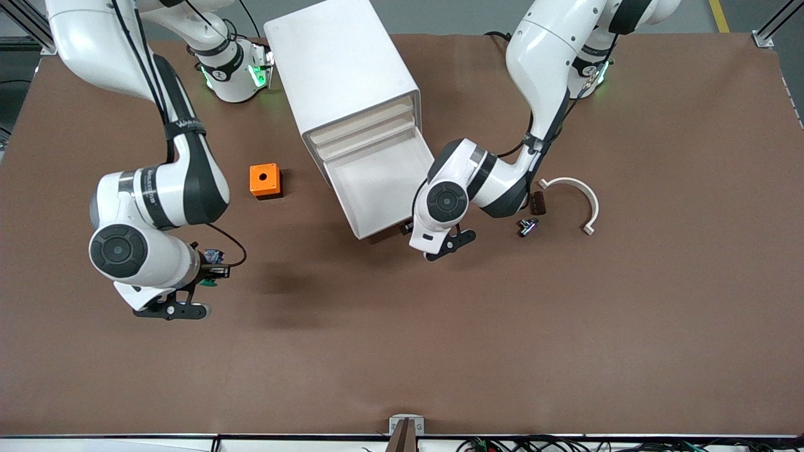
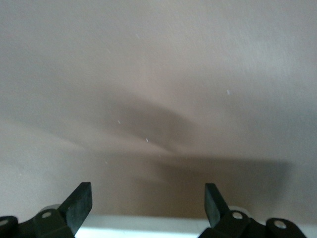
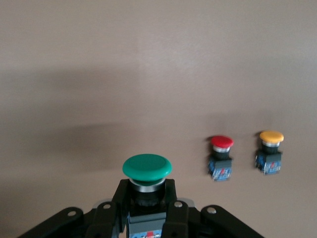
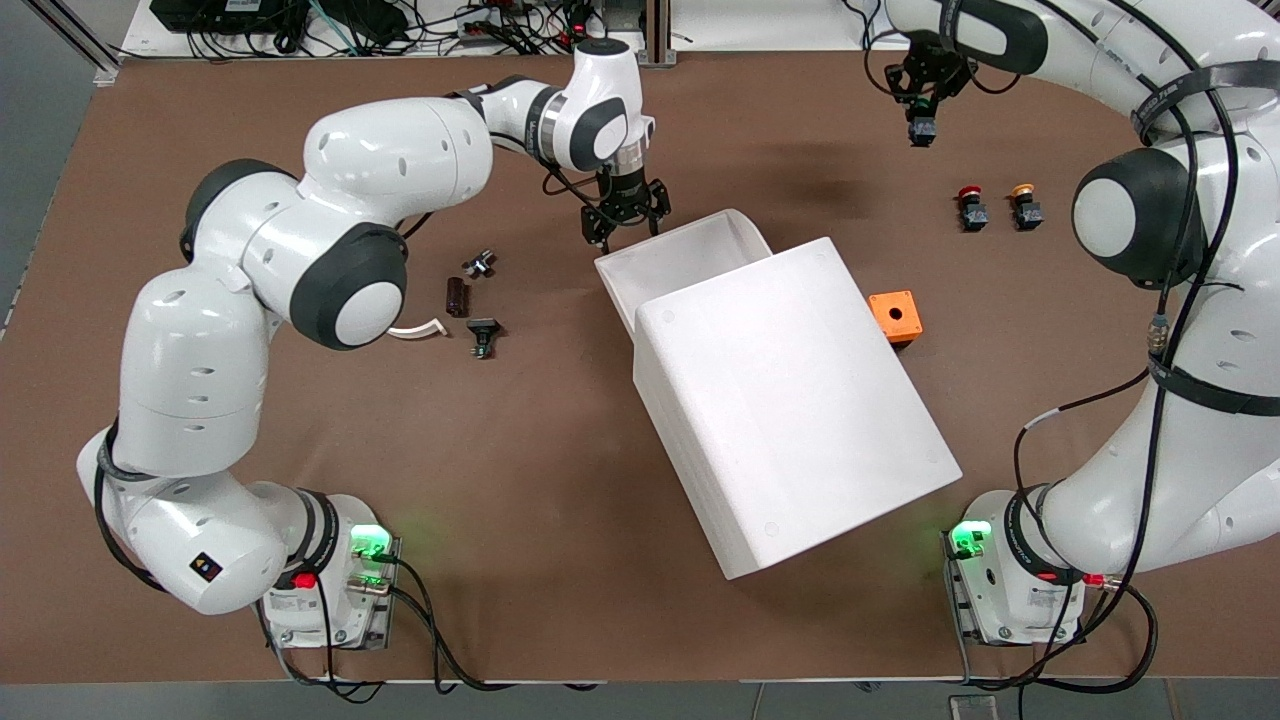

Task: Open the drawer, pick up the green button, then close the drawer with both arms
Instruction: 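Push the drawer shut with the left gripper while the right gripper carries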

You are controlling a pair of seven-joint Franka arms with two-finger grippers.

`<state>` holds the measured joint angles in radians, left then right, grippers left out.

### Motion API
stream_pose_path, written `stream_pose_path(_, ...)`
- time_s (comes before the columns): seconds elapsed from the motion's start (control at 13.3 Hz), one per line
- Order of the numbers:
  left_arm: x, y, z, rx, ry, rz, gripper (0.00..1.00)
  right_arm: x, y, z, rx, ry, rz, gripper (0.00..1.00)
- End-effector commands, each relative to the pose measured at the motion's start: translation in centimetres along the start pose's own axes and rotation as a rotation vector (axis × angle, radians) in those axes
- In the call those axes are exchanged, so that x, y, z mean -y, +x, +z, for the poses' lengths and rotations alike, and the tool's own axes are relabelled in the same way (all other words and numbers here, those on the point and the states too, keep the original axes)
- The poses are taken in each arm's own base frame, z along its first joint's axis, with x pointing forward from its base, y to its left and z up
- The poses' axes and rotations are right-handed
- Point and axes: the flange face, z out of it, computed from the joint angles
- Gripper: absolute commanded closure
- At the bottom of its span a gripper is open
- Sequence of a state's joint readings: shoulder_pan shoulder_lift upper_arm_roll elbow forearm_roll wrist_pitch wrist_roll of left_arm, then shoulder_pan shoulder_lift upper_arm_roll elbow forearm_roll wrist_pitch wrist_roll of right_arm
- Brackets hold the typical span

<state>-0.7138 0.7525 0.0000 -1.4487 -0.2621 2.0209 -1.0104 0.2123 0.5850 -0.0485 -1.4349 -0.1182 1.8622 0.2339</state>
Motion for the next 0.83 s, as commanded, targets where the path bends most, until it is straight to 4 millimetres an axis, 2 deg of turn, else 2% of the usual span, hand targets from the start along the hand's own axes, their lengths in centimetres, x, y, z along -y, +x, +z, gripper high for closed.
stream_pose_path(0.0,-1.7,-5.0,1.1,-0.001,0.015,0.113,0.00,-0.8,-0.3,3.3,0.002,-0.016,-0.027,0.87)
stream_pose_path(0.15,-2.4,-7.4,2.1,0.000,0.031,0.156,0.00,-2.1,0.2,5.9,0.028,-0.015,-0.007,0.87)
stream_pose_path(0.6,-4.1,-14.7,4.1,0.013,0.054,0.237,0.00,-1.7,-0.6,11.3,0.019,-0.003,-0.015,0.86)
stream_pose_path(0.75,-4.5,-15.6,4.3,0.043,0.023,0.222,0.00,-1.7,-1.2,12.3,0.029,-0.005,-0.005,0.86)
